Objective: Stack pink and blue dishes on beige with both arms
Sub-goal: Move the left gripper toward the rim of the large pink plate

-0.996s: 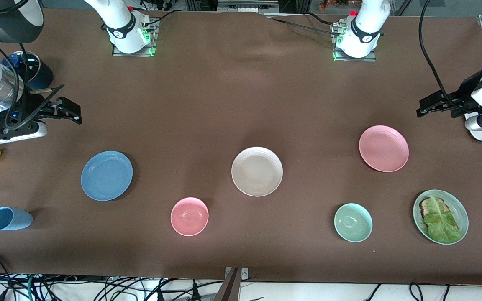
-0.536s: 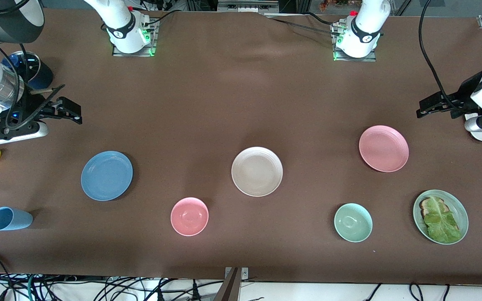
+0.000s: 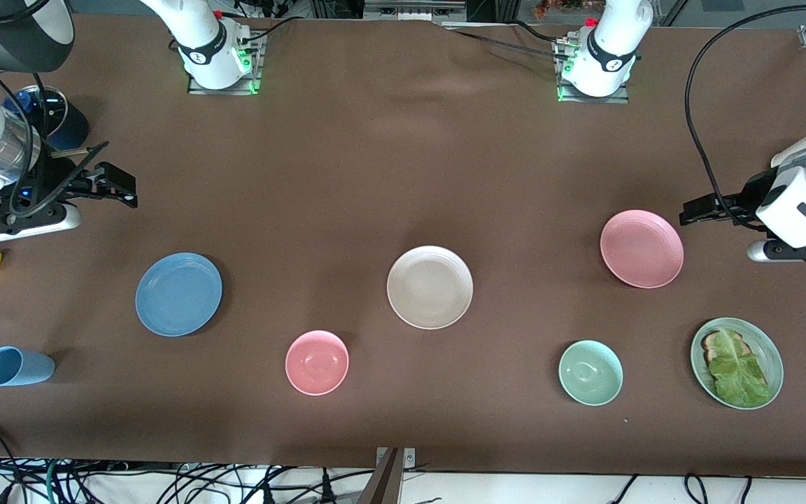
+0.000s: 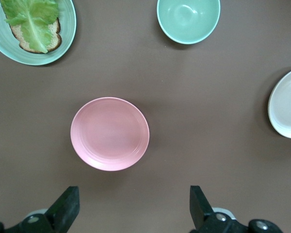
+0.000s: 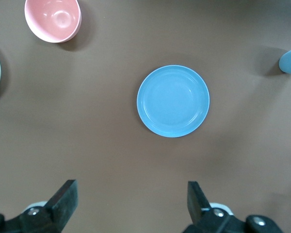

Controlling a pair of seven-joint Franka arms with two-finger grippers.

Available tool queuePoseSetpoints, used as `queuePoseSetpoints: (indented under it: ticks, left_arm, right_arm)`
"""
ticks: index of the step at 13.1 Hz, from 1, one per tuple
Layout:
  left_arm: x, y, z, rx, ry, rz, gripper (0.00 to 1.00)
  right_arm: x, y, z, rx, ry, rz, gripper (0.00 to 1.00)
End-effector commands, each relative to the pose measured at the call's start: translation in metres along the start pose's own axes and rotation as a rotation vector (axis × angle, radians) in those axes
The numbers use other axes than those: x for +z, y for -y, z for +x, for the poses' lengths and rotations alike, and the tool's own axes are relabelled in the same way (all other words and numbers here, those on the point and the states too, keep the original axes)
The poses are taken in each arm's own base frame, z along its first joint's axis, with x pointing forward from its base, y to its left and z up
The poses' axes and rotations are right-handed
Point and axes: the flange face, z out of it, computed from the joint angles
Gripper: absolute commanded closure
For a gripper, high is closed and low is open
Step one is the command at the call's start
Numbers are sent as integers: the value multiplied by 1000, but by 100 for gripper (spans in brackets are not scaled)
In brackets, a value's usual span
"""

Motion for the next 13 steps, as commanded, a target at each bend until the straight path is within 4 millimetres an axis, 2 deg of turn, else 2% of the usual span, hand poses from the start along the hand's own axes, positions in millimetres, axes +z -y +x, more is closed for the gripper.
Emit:
queuePoseSetpoints:
  ticks: [1,3,6,7,10,11,13]
  left_arm:
    - [4,11,13,-12,-6,-10,0]
    - [11,39,22,-42,-43,-24,0]
    - [24,58,31,29,-56,-39,0]
    - [28,72,33,25,-52,-54,0]
    - [57,115,36,71,-75,-156,0]
    - [70,124,34,92,-89,-185,0]
    - [79,141,32,104,-93,-216,0]
  right_arm:
    - [-6,1,0,-10,-6,-13,0]
    - [-6,3,0,-11,-6,-13,0]
    - [-6,7,0,-18,-8,-14,0]
    - [-6,7,0,-18,-6,-14,0]
    - [-6,7,0,-18,-8,-14,0]
    - [-7,6,0,-16,-8,-13,0]
    - [-6,7,0,-19,-8,-14,0]
